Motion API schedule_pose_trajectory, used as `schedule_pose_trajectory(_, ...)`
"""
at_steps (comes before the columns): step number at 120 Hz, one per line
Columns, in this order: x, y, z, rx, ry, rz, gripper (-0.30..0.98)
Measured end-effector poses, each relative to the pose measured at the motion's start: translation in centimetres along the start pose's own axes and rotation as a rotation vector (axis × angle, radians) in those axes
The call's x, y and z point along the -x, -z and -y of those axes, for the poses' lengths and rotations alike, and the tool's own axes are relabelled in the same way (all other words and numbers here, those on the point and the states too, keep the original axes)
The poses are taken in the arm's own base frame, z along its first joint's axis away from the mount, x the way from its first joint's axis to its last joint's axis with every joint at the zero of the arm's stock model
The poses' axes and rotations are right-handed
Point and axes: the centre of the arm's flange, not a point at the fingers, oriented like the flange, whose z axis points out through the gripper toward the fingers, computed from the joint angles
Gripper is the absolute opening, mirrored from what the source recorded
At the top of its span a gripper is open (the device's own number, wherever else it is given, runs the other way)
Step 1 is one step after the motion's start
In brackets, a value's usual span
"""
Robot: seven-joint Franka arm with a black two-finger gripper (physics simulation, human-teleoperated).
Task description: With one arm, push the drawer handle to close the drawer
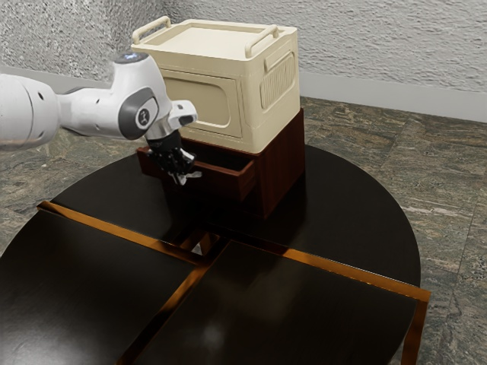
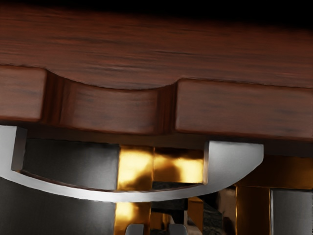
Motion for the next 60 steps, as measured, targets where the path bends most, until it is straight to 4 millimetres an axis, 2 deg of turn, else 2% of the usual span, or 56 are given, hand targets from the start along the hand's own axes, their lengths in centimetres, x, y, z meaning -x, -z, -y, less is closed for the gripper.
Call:
schedule_pose_trajectory(33,-1.8,-0.5,-0.8,0.025,-0.023,-0.065,-0.03)
schedule_pose_trajectory(49,-2.7,-0.6,0.5,0.032,-0.018,-0.096,-0.01)
schedule_pose_trajectory(60,-3.4,-0.6,0.6,0.033,-0.029,-0.114,-0.01)
